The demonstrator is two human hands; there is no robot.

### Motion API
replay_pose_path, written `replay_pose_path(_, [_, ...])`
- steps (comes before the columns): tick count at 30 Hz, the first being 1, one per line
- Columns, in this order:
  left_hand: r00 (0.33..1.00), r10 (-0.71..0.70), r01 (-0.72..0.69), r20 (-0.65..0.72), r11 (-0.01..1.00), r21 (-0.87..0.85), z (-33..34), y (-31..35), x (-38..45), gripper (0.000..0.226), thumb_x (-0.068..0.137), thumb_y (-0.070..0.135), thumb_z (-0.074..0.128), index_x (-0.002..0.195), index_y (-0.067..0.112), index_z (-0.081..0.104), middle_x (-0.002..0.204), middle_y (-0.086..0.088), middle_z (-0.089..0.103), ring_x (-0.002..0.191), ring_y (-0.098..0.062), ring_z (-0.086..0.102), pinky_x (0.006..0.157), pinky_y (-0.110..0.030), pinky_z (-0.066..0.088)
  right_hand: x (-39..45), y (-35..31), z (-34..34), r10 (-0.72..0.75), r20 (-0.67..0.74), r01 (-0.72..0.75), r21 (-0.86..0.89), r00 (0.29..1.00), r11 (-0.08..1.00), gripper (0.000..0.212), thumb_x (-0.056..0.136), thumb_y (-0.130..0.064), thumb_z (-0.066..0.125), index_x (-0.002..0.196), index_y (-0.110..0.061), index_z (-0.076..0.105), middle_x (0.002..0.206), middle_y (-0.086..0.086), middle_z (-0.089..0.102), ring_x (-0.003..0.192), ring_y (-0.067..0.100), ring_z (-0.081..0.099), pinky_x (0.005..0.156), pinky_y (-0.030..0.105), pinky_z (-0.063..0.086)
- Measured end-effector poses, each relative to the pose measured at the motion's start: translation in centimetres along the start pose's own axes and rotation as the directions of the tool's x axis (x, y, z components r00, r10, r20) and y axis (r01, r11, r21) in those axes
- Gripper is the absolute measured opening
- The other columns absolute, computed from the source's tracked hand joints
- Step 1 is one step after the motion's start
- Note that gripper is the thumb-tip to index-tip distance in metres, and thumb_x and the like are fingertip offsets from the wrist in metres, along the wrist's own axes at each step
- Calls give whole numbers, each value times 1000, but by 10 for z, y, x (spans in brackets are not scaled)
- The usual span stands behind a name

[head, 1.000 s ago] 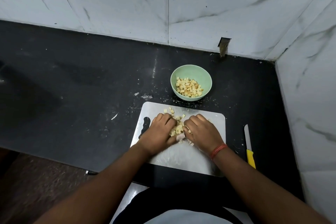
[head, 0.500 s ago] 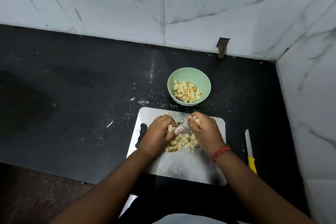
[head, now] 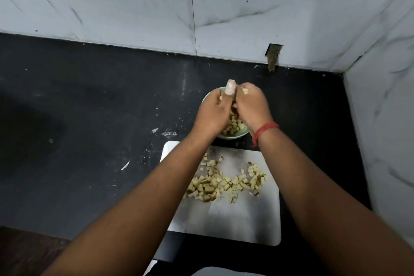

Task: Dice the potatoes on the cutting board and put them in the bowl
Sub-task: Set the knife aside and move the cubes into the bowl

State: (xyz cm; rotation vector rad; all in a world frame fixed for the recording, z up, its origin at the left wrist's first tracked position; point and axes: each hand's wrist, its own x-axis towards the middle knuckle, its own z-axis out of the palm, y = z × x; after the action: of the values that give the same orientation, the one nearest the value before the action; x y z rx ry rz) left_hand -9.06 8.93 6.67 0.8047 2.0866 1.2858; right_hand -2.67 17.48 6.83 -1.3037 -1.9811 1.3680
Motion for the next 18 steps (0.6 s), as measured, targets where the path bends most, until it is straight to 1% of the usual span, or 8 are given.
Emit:
replay_pose_path(3, [987,-93,79,127,991,109,-10,3,7,44,109,48,33,124,13,57,111,3,63,92,-11,57,74,-29,47,16,6,-3,77,212,-17,-271,974,962,13,93,-27,54,99,-20,63,89,-3,66,87,18,64,70,30,46])
replay_pose_path(5, [979,-106,88,175,990,111,-17,3,1,55,108,55,22,144,21,47,120,10,51,105,-7,50,79,-24,39,16,10,-6,59,245,38,-373,968,927,8,91,-28,60,95,-22,64,90,-4,66,86,16,63,73,30,48])
replay_pose_path(7, [975,-89,72,203,994,86,-19,4,-4,63,106,59,15,149,26,46,120,13,48,110,-3,43,79,-16,34,13,11,-5,1,252,128,-493,968,861,6,92,-23,60,94,-19,64,89,-3,63,86,17,62,72,29,46])
replay_pose_path(9, [978,-57,39,200,995,93,-21,7,-7,62,107,56,14,148,25,48,124,10,54,110,0,41,75,-9,31,10,12,-1,-89,247,218,-563,965,798,8,94,-18,55,92,-18,63,86,-1,61,85,21,62,69,28,44])
replay_pose_path(11, [984,-39,22,175,995,95,-22,3,-6,58,109,51,18,146,23,53,135,5,58,112,0,42,80,-13,32,9,14,2,-154,229,263,-585,961,767,15,95,-16,50,94,-16,65,89,5,65,86,24,64,72,31,49])
replay_pose_path(13, [991,-9,3,135,999,49,-26,-5,-5,54,110,50,24,137,22,61,124,10,60,114,-2,51,82,-13,37,7,17,2,-214,232,312,-591,949,744,19,94,-14,48,91,-13,66,90,6,66,87,26,63,74,31,49])
replay_pose_path(15, [998,43,-39,54,997,-71,-30,-16,-7,45,109,49,32,123,26,67,117,17,65,113,-4,62,91,-21,47,1,21,0,-318,192,369,-567,929,736,19,95,-17,48,88,-12,65,88,1,63,86,23,62,75,31,50])
replay_pose_path(18, [982,166,-178,-94,975,-134,-36,-38,-24,28,107,42,42,109,33,68,109,11,73,104,-6,68,91,-32,55,-24,28,-8,-490,73,462,-476,869,748,19,98,-21,51,96,-14,69,95,-3,64,88,14,60,79,31,50])
